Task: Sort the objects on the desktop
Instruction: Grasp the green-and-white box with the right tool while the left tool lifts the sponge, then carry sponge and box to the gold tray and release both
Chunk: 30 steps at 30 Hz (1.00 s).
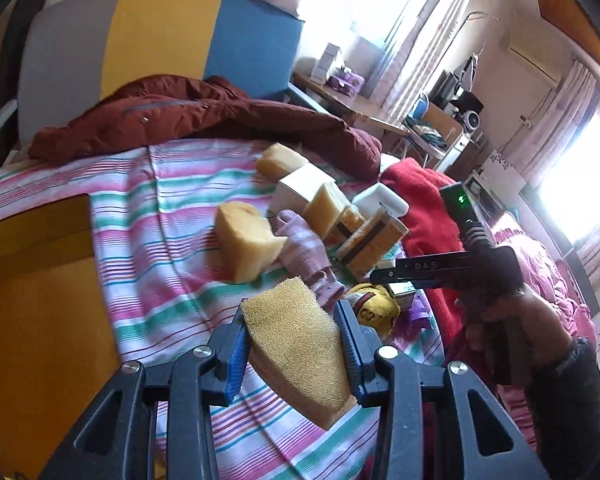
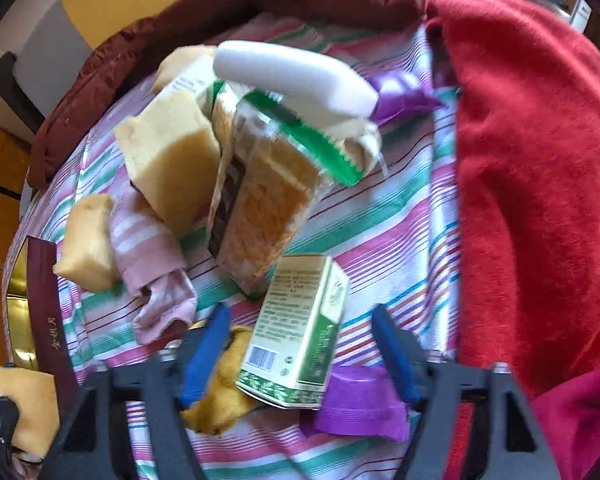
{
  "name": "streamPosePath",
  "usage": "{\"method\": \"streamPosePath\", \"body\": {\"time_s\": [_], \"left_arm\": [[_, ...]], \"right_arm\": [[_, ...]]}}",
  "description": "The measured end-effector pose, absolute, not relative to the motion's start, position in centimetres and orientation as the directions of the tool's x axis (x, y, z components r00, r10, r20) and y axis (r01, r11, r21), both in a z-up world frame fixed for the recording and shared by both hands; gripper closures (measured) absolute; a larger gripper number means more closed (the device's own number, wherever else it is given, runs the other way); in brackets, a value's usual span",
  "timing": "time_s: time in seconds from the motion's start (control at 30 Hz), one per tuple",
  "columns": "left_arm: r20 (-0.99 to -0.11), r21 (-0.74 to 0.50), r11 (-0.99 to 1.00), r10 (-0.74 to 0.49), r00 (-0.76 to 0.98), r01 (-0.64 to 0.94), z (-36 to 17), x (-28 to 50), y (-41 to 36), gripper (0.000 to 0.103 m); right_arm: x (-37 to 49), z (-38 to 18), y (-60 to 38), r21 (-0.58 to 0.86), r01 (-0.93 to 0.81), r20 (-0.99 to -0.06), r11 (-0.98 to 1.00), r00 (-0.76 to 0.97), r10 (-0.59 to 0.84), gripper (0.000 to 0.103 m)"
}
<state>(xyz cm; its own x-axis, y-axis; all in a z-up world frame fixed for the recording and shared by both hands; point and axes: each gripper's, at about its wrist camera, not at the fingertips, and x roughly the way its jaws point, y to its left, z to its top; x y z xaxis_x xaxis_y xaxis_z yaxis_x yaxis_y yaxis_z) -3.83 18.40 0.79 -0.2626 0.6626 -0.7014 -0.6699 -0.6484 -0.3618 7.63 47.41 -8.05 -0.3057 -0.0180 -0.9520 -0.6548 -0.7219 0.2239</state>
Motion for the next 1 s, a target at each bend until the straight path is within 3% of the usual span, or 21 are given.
{"method": "streamPosePath", "body": {"time_s": [0.03,0.1,0.43,0.73,1.0], "left_arm": [[-0.698,-0.360,-0.655,0.662,-0.275,-0.665,1.0,-3.9,17.7,0.063],[-0.693,-0.358,-0.662,0.661,-0.287,-0.659,1.1,-4.0,16.8,0.063],[-0.683,-0.363,-0.719,0.638,-0.356,-0.592,1.6,-4.7,11.5,0.063],[-0.697,-0.316,-0.838,0.523,-0.491,-0.444,1.7,-6.9,3.1,0.063],[-0.744,-0.202,-0.935,0.340,-0.575,-0.291,-0.1,-8.2,-3.8,0.062]], "right_arm": [[7.7,-8.2,47.4,0.229,-0.656,-0.952,-0.719,-0.306,-0.025,0.059],[7.9,-8.2,47.4,0.241,-0.659,-0.950,-0.713,-0.311,-0.033,0.063],[10.3,-3.6,43.4,0.246,-0.574,-0.909,-0.781,-0.416,0.020,0.063],[6.5,1.7,31.7,0.317,-0.241,-0.797,-0.917,-0.592,-0.120,0.063],[-0.5,0.6,20.0,0.357,0.011,-0.778,-0.934,-0.549,-0.304,0.063]]}}
